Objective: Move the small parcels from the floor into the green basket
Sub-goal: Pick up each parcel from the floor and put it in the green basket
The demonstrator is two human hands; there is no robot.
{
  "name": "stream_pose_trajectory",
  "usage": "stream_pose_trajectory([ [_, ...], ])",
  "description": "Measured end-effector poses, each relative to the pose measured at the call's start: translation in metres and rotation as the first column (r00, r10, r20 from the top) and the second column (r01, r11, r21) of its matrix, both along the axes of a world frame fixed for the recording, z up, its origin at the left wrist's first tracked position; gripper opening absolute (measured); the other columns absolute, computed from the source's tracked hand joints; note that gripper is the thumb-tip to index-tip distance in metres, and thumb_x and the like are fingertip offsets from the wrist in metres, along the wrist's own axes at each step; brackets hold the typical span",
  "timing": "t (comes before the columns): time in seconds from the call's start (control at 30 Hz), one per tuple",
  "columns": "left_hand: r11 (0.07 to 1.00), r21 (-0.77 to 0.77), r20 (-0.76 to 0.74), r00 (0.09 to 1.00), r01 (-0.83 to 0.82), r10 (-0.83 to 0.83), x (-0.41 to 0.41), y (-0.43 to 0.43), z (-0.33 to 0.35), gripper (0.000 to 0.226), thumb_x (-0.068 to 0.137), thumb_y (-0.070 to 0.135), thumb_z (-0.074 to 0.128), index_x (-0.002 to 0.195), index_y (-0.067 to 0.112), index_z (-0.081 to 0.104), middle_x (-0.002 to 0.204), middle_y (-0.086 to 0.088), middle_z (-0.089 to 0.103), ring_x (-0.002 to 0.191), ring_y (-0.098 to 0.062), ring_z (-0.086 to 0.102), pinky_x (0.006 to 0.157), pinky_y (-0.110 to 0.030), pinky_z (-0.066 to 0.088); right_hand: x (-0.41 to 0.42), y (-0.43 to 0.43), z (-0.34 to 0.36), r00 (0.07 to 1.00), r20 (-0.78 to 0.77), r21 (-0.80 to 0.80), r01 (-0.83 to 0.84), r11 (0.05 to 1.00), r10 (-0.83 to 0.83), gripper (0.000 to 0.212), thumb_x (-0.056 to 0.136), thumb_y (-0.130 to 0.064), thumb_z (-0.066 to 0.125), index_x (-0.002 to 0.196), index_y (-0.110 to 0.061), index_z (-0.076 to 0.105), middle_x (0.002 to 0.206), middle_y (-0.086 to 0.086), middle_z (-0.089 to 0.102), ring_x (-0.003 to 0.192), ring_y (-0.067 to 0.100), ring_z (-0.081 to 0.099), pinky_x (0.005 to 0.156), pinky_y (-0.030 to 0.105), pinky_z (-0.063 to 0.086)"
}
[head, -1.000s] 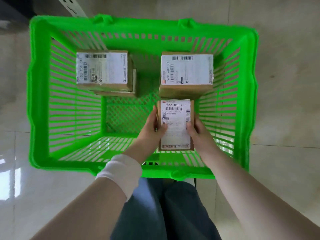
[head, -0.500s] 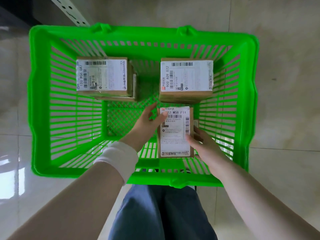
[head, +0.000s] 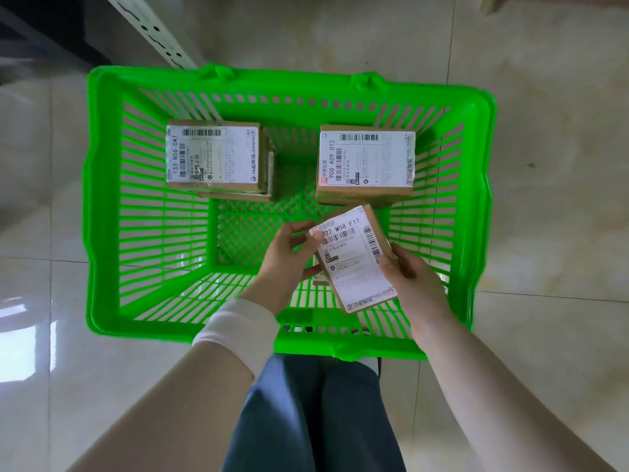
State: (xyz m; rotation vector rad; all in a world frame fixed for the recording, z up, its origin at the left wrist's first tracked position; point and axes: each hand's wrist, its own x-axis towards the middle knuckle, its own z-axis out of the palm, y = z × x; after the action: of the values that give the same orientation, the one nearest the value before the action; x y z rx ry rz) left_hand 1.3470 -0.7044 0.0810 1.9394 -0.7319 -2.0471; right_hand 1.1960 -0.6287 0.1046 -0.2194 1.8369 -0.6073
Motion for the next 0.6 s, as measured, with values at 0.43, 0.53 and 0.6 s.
stream_pose_trajectory([
  [0.43,0.959,0.004,0.243,0.93,0.285,-0.277,0.01,0.025,0.01,0.041,0.084,0.034,0.063,0.12,0.022,0.046,0.107,0.002,0.064,0.086,-0.016,0.059,0.08,-0.031,0.048,-0.007,-0.011,0.004,0.982,-0.159,0.049,0.108,0.993,-0.099,0.062,0.08,-0.021,0.071,0.135,-0.008,0.046,0.132,0.006,0.058,0.113,0.021,0.059,0.085,0.031,0.053],
  [0.53,0.916,0.026,0.245,0.886,0.401,-0.395,0.01,0.028,0.009,0.05,0.088,0.032,0.059,0.133,0.024,0.041,0.1,0.006,0.064,0.083,-0.013,0.06,0.062,-0.021,0.041,-0.011,-0.021,-0.007,0.987,-0.16,0.09,0.004,0.996,0.011,0.041,0.084,-0.02,0.066,0.121,-0.007,0.057,0.121,0.004,0.064,0.106,0.023,0.062,0.085,0.035,0.054],
  [0.6,0.911,0.053,0.275,0.871,0.41,-0.408,0.008,0.028,0.005,0.044,0.088,0.029,0.059,0.129,0.023,0.045,0.109,0.002,0.067,0.085,-0.015,0.061,0.066,-0.024,0.047,-0.013,-0.025,-0.012,0.982,-0.167,0.113,-0.073,0.991,0.092,0.033,0.087,-0.02,0.062,0.117,-0.008,0.059,0.115,0.003,0.066,0.105,0.024,0.063,0.085,0.035,0.053],
])
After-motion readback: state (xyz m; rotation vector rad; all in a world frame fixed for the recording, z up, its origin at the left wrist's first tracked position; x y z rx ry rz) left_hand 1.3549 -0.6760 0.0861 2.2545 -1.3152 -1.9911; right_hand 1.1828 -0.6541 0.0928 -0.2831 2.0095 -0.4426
